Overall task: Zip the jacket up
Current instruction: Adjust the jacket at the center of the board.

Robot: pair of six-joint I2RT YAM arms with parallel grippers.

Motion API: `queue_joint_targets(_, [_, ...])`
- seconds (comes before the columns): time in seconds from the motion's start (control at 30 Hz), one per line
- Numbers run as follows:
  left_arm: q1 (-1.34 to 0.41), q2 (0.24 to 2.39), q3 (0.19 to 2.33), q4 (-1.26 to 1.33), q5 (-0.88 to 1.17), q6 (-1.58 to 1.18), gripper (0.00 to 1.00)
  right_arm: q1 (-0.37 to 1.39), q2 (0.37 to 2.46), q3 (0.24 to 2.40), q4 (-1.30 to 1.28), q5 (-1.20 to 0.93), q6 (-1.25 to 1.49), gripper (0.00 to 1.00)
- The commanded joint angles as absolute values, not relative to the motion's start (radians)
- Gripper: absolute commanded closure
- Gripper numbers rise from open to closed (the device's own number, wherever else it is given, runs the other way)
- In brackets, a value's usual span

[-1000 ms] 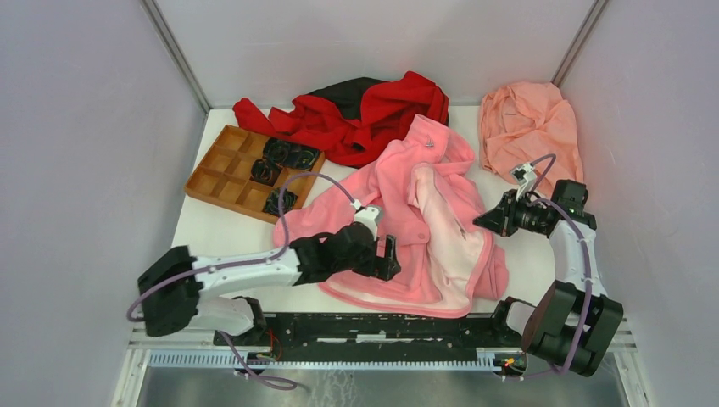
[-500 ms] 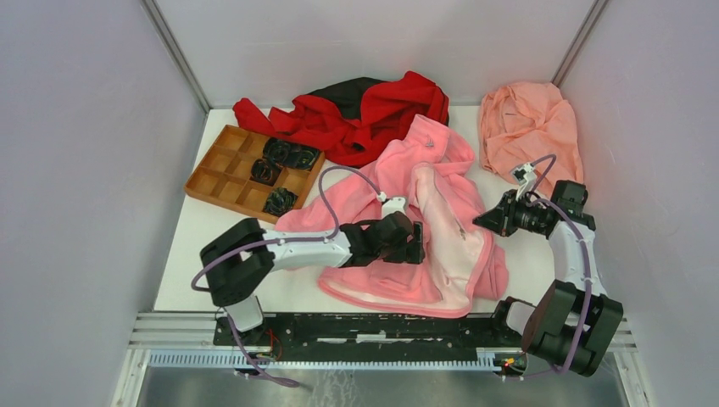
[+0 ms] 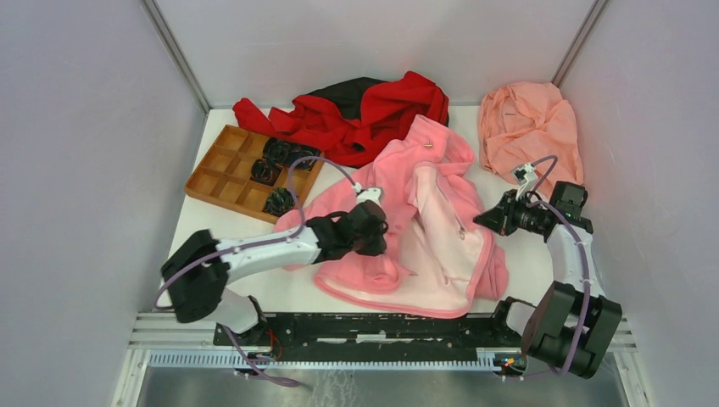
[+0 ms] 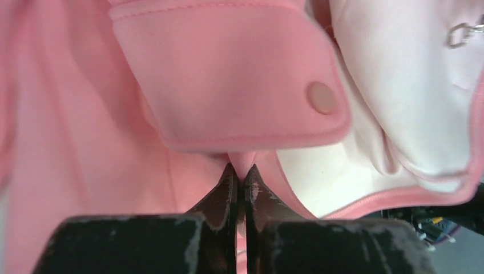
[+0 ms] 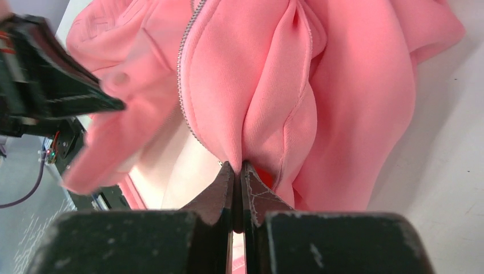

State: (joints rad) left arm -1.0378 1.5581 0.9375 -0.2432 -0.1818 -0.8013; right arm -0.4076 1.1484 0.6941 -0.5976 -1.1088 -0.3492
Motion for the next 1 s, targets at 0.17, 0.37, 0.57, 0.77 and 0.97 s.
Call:
queue_joint_targets(0.17, [-0.902,1.080,0.854,-0.429,-0.135,-0.544,0.95,-0.403,1.101,0.660,-0.410,-1.070,-0.200,1.00])
queue_joint_targets(0.37, [-0.757,0.757,0.637,-0.175,0.093,-0.538,0.90,-0.404,1.105,0.658,-0.402,-1.068,-0.190,1.00])
queue_joint_targets(0.57, [-0.645,0.522,0.691,-0.343,-0.168,-0.527,0.87,-0.403,1.106,0.664,-0.404,-1.063,-0.193,1.00])
queue_joint_targets(0.77, [-0.640,0.699,0.676,-0.250,0.131,-0.658,0.80,-0.403,1.121,0.670,-0.405,-1.071,-0.193,1.00])
queue_joint_targets(0.97, [-0.637,1.004,0.399,0.499,0.713,-1.090,0.80,-0.403,1.113,0.660,-0.403,-1.075,-0.196,1.00])
